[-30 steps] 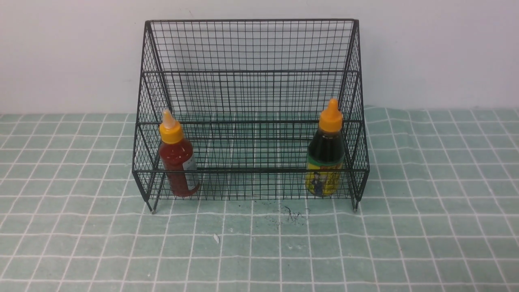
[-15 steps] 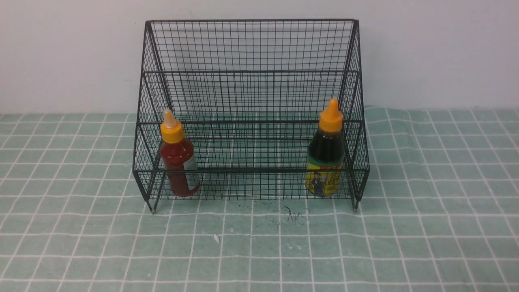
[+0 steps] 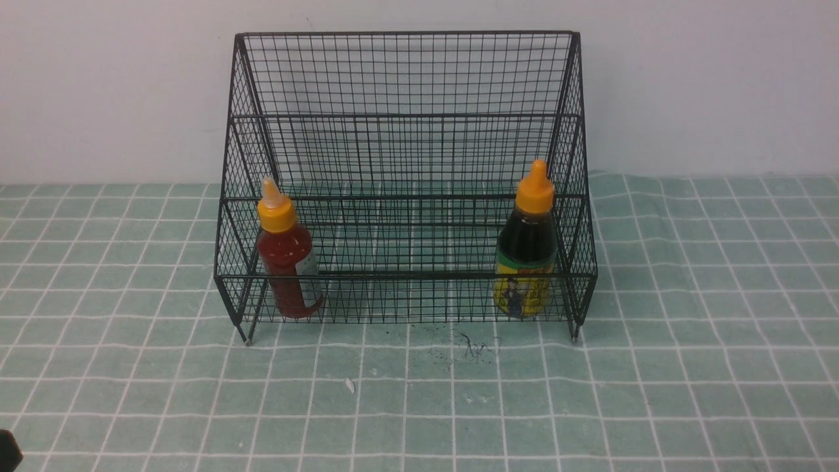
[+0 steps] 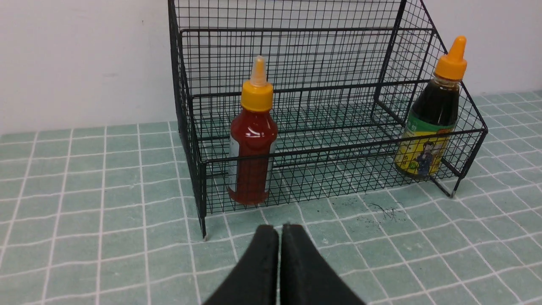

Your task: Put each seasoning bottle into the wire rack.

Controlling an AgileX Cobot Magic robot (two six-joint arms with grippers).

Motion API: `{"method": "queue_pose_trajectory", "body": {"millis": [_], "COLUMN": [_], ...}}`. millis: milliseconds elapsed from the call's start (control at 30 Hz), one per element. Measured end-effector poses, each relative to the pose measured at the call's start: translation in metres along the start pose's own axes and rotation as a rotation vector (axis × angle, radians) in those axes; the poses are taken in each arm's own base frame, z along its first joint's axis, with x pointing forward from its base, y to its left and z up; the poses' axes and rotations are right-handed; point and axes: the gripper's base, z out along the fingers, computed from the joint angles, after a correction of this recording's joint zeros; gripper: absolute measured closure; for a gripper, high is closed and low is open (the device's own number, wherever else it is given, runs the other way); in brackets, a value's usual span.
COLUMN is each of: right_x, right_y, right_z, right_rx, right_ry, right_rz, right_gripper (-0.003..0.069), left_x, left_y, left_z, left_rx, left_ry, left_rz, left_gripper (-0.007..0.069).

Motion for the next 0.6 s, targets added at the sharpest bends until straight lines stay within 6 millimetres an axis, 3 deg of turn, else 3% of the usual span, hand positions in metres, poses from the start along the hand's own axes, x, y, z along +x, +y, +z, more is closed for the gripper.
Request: {"method": "queue_pose_trajectory", "body": {"millis": [300,600], "right_x": [0.000,0.000], "right_y": [0.000,0.000], "right_z": [0.000,0.000], "right_rx": [0.000,0.000], "right_ry": [0.000,0.000], "right_rz": [0.000,0.000], "right_gripper": [0.0673,0.0673], "left_x": [0.007,0.070], "left_y": [0.005,0.025], "left_z": [0.004,0.041], "left_rx": [-0.054,-0.215], "left_ry": [-0.050,-0.023], "left_rz": [0.092,0.129], "left_gripper": [0.0631,0.0631]}}
